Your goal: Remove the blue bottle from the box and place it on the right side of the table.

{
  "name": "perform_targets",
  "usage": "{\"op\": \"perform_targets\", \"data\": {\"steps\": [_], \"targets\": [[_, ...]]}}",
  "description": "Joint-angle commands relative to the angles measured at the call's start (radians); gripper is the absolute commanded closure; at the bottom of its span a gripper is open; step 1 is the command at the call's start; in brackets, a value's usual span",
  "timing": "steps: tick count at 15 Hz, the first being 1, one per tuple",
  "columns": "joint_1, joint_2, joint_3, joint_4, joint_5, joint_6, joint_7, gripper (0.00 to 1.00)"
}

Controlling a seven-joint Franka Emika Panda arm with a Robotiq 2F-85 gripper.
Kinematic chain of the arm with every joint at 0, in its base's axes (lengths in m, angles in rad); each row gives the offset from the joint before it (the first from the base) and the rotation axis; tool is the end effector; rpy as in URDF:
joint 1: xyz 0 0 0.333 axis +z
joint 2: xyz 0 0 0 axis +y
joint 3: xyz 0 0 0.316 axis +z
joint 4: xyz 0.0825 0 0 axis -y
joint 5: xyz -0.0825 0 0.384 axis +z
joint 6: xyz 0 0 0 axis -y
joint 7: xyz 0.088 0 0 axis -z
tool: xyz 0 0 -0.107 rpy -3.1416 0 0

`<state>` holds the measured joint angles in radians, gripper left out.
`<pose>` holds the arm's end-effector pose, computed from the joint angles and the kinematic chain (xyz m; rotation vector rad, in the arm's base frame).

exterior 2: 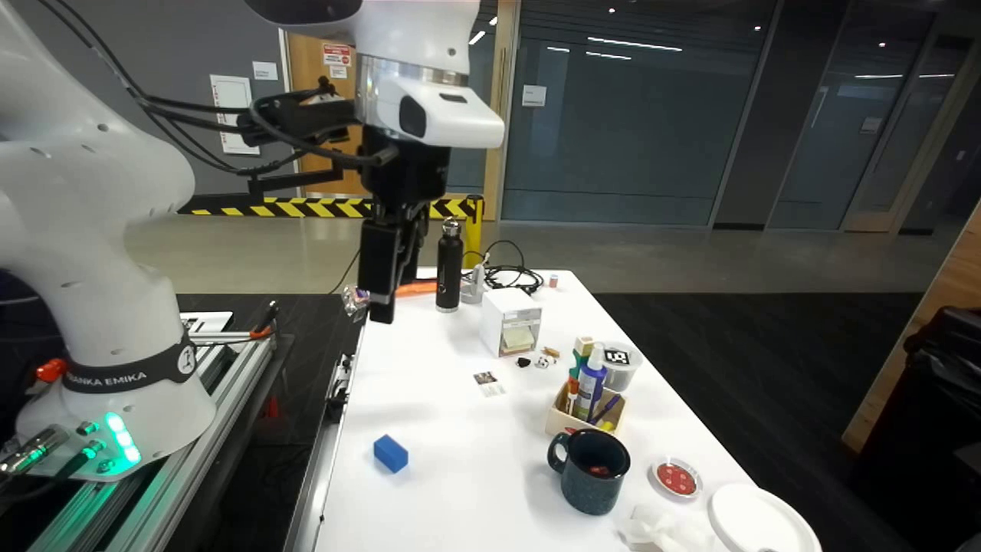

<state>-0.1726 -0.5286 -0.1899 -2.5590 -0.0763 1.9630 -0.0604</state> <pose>0.3482 -0.1376 0.4347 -3.0774 0.3731 0.1040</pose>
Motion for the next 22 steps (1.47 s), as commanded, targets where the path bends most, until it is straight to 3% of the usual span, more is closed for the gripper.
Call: {"op": "perform_targets", "data": {"steps": [1,9,20,21,22], "targets": [[0.027,0.018,-0.003,0.039,0.005,0.071,-0.089,0.0],[0.115,0.079,-0.029,0.114,-0.015,0.165,-0.437,0.0],[0.164,0.104,-0.089,0.165,0.009,0.153,-1.053,0.0],[0.16,0.105,-0.084,0.17,0.01,0.155,-1.073,0.0],[0.137,0.102,-0.06,0.149,0.005,0.158,-0.999,0.0]]}}
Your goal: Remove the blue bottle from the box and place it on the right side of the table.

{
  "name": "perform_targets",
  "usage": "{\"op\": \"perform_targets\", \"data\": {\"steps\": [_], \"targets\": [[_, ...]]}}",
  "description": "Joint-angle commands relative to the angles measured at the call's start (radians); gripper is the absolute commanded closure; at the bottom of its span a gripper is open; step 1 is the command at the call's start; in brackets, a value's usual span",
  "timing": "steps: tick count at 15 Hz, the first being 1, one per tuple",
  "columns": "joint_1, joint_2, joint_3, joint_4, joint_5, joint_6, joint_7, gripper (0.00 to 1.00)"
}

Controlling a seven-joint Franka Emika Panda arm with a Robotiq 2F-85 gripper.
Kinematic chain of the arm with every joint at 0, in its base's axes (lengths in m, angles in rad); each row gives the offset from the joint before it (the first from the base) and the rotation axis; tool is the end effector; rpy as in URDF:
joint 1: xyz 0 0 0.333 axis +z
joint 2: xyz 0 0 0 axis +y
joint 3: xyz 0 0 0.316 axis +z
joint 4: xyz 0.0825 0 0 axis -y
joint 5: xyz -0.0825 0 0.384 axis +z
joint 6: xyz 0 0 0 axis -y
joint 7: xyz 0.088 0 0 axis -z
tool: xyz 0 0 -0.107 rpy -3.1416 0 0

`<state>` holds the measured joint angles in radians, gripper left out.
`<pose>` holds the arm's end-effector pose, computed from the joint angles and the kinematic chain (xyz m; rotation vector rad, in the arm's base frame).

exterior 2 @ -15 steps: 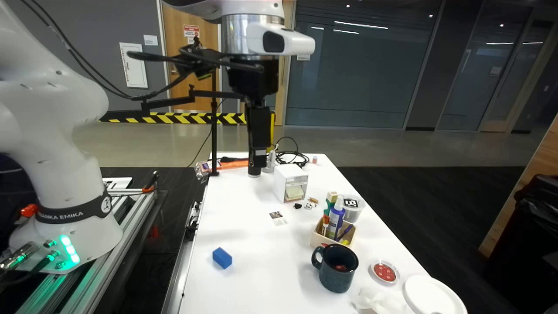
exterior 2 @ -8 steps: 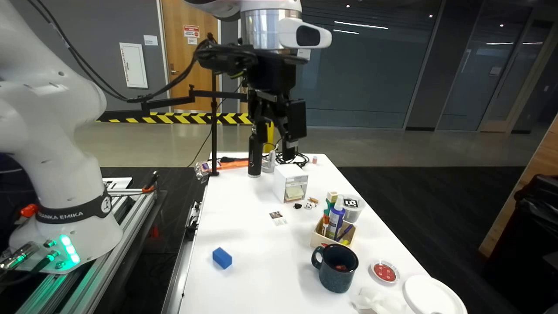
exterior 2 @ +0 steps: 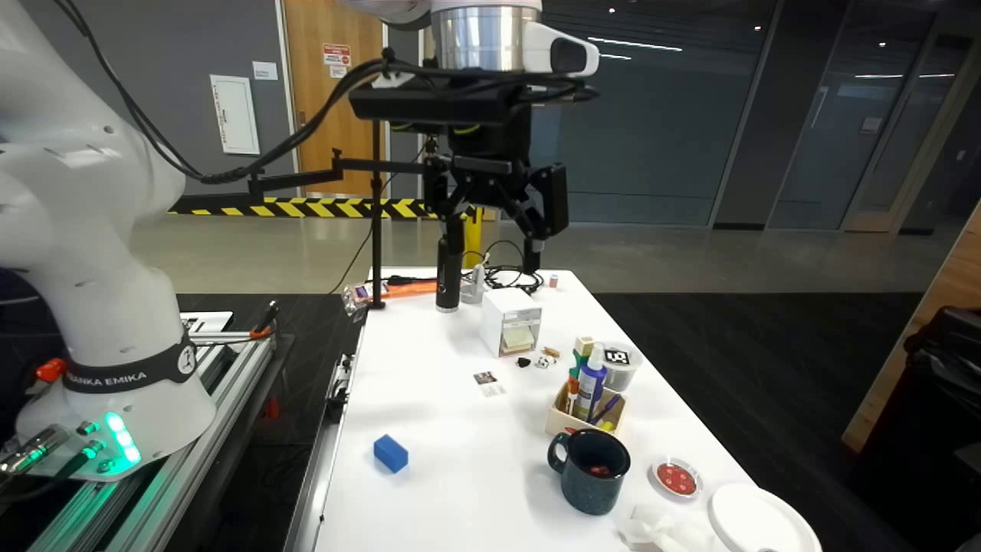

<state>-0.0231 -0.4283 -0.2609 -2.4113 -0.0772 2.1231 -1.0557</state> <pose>0.4131 -0.1301 0.4762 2.8292 1.2360 0.1945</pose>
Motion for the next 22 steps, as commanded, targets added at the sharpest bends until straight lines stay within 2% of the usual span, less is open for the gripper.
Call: {"op": "perform_targets", "data": {"steps": [1,5,9,12,14,18,22], "targets": [[-0.012,0.001,0.011,0.005,0.006,-0.002,-0.03,0.0],[-0.012,0.002,0.011,0.009,0.006,-0.002,-0.055,0.0],[0.011,0.066,0.024,0.099,-0.016,0.157,-0.115,0.0],[0.052,0.145,0.015,0.19,0.04,0.248,-0.216,0.0],[0.086,0.197,0.001,0.24,0.107,0.265,-0.323,0.0],[0.115,0.287,0.009,0.325,0.279,0.209,-0.591,0.0],[0.082,0.354,0.039,0.413,0.408,0.054,-0.824,0.0]]}}
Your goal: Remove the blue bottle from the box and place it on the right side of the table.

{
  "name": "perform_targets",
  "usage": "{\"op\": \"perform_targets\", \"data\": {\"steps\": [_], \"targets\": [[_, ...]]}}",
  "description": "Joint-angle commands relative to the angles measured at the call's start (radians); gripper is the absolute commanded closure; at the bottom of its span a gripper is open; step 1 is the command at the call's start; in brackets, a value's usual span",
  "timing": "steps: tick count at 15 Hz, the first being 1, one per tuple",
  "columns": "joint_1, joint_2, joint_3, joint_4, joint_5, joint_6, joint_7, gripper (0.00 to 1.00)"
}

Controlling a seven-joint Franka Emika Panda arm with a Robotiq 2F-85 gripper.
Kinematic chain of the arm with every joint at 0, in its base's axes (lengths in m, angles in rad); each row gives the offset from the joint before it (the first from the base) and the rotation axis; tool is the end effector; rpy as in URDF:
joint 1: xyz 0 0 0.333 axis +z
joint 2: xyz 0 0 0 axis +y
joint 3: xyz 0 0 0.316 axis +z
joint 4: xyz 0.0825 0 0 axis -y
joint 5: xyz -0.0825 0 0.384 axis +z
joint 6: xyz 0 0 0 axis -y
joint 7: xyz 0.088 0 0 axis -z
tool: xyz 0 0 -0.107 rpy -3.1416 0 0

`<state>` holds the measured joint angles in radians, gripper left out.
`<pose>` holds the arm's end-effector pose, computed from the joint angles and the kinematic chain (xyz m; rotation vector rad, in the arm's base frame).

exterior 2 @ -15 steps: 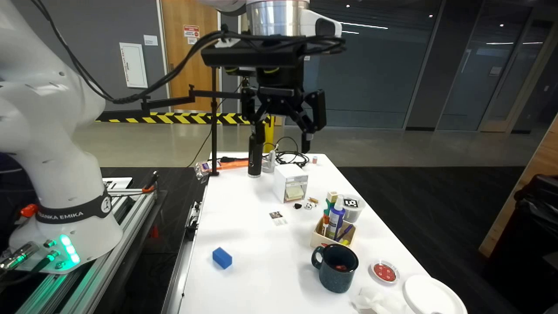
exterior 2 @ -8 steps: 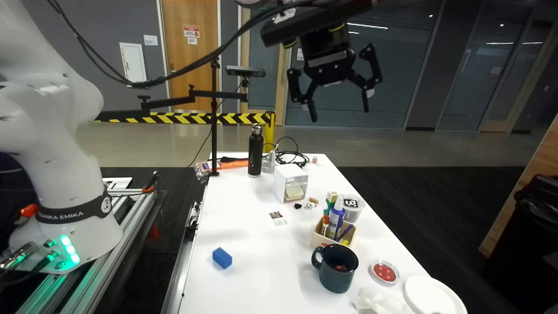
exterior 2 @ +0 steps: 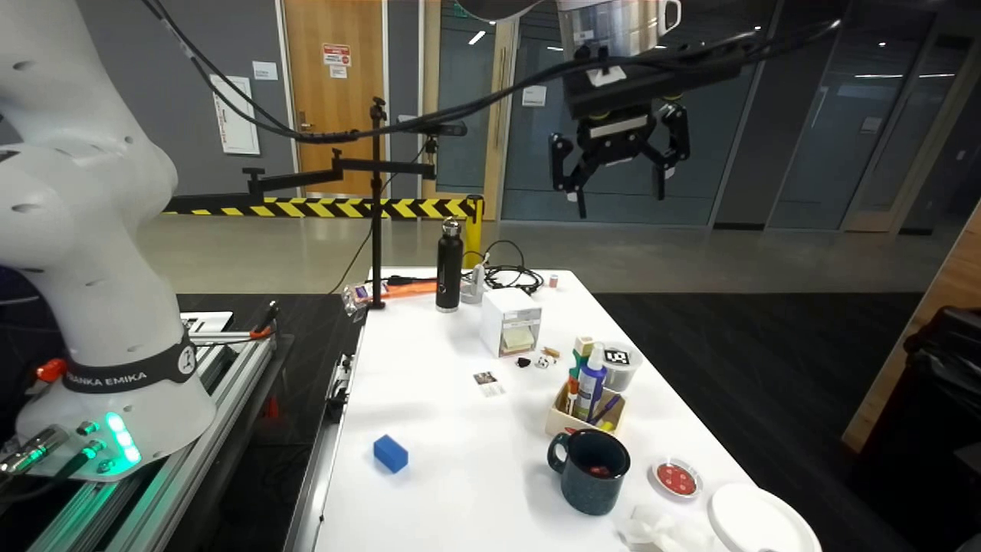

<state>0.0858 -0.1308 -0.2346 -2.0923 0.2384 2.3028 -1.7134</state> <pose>0.5407 -0.0806 0.5144 2.2315 1.9407 0.5788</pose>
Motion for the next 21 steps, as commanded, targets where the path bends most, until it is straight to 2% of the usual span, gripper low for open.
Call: {"op": "perform_targets", "data": {"steps": [1,4,6,13,21], "targets": [[-0.037,0.072,0.018,0.116,0.109,-0.174,-0.217,0.0],[-0.074,0.116,0.039,0.187,0.085,-0.33,-0.32,0.0],[-0.097,0.144,0.058,0.222,0.01,-0.354,-0.319,0.0],[-0.129,0.197,0.113,0.285,-0.159,-0.289,-0.298,0.0],[-0.126,0.334,0.163,0.351,-0.233,-0.178,-0.246,0.0]]}}
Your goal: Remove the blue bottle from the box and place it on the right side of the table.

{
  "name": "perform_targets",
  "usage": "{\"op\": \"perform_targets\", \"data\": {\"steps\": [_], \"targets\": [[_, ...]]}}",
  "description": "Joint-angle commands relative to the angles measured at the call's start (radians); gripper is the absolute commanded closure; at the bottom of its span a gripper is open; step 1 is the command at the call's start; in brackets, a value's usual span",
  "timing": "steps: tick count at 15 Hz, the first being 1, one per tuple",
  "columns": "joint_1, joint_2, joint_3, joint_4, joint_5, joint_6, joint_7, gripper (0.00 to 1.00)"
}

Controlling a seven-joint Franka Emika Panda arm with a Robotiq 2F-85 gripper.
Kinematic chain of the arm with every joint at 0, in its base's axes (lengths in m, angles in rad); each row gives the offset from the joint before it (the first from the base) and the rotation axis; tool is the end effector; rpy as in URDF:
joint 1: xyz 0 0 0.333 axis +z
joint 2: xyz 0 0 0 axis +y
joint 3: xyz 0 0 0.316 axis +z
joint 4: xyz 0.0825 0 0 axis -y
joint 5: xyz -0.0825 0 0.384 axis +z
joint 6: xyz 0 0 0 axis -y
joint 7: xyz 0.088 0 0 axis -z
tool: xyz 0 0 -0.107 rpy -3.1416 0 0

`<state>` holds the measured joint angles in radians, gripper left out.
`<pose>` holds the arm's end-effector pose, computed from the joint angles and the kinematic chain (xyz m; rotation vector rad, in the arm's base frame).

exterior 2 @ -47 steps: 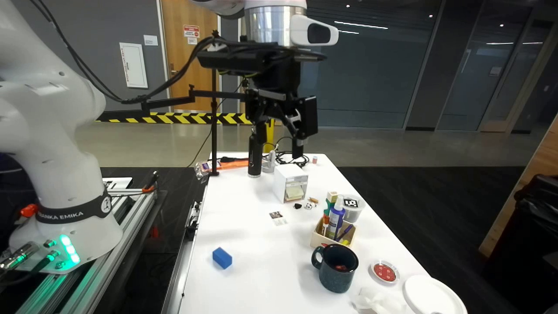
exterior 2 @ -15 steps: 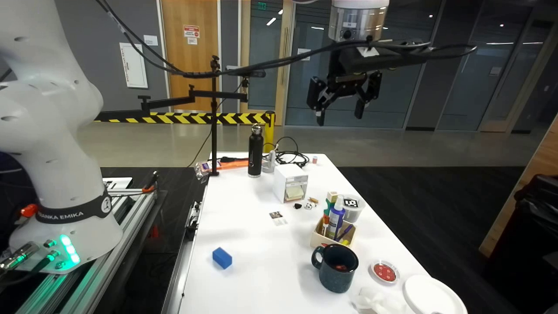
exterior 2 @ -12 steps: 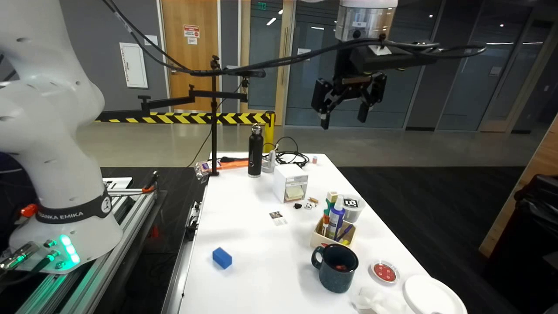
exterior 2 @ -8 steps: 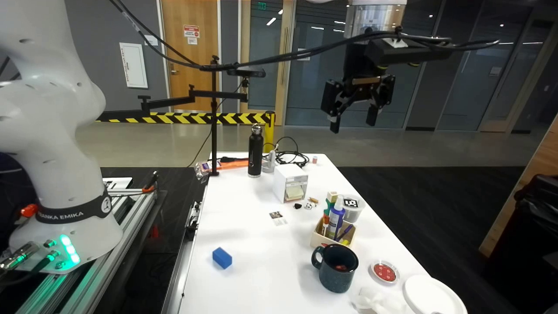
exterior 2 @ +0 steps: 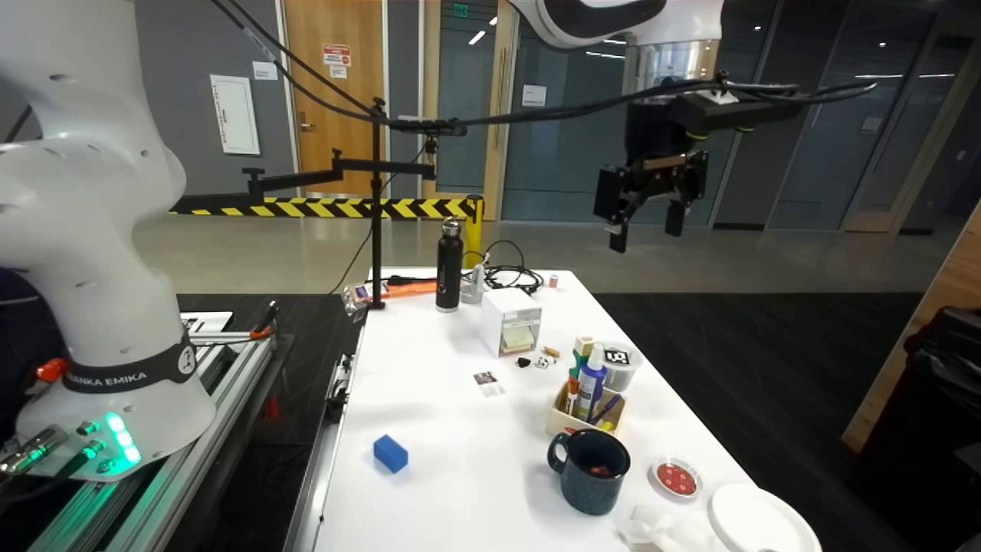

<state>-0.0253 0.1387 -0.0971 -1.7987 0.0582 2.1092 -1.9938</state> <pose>0.6144 -0.0702 0.4840 1.8111 2.3982 0.1789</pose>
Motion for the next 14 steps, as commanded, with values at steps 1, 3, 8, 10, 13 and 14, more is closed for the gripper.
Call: {"op": "perform_targets", "data": {"steps": [1,3,8,10,13,14], "targets": [[-0.015,0.081,0.03,0.065,-0.064,0.015,0.038,0.0],[-0.013,0.109,0.041,0.082,-0.083,-0.001,0.037,0.0],[-0.007,0.176,0.074,0.122,-0.105,-0.012,0.037,0.0],[-0.006,0.201,0.087,0.139,-0.098,-0.013,0.039,0.0],[-0.006,0.252,0.1,0.178,-0.09,-0.004,0.062,0.0],[-0.006,0.271,0.103,0.191,-0.086,-0.001,0.078,0.0]]}}
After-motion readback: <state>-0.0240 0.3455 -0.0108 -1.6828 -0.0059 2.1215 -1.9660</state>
